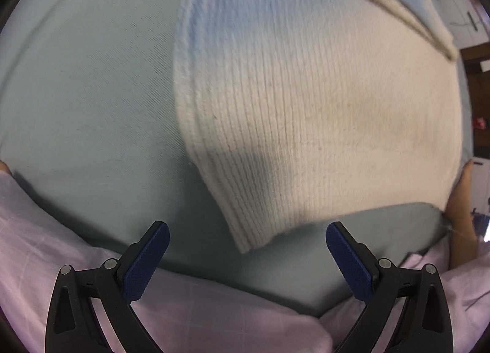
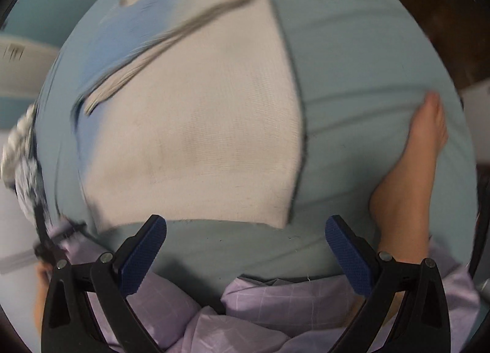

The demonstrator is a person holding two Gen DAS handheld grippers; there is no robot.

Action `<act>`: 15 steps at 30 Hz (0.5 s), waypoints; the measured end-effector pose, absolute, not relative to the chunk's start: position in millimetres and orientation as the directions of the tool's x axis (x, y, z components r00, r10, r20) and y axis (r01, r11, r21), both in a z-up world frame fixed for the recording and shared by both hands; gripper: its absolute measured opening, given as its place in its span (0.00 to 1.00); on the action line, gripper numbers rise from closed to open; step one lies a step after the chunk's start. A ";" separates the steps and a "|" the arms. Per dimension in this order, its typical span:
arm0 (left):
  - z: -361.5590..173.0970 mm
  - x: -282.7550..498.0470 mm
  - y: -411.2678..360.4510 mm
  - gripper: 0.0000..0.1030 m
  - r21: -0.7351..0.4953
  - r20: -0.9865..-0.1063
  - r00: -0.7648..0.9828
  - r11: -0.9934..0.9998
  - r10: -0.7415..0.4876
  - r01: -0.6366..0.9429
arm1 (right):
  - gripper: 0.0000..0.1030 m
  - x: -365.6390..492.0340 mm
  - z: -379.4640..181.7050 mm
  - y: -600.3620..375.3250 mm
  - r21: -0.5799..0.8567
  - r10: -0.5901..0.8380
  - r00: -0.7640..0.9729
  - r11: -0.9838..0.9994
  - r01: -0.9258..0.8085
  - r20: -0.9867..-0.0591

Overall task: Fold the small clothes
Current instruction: 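Grasp the cream hem edge of the sweater with the left tool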

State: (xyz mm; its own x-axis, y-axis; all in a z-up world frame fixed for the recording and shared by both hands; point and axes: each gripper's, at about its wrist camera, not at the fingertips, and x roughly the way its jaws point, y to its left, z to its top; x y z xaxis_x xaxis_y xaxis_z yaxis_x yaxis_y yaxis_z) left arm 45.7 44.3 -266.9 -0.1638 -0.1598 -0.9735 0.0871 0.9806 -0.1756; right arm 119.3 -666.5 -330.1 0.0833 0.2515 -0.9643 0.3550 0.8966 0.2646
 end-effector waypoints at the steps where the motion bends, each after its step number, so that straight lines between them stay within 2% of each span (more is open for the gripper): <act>1: -271.0 44.5 39.0 1.00 -0.161 -0.976 -0.165 0.981 -0.142 0.111 | 0.99 122.0 -338.6 -674.7 0.285 0.273 0.086 0.879 0.382 -0.958; 4: -286.5 41.9 24.9 1.00 -0.169 -0.969 -0.205 0.975 -0.137 0.147 | 0.99 115.5 -341.4 -686.3 0.289 0.288 0.066 0.865 0.411 -0.955; 8: -311.5 40.2 15.5 0.99 -0.194 -0.949 -0.272 0.974 -0.157 0.115 | 0.99 113.3 -355.9 -686.3 0.292 0.316 0.012 0.863 0.413 -0.949; 12: -311.3 45.4 15.6 0.99 -0.182 -0.958 -0.237 0.981 -0.163 0.060 | 0.99 110.3 -375.1 -680.6 0.269 0.327 -0.071 0.866 0.421 -0.942; 15: -306.3 52.8 22.1 0.90 -0.194 -0.962 -0.198 0.981 -0.188 0.012 | 0.99 112.4 -391.9 -675.3 0.269 0.350 -0.116 0.860 0.432 -0.930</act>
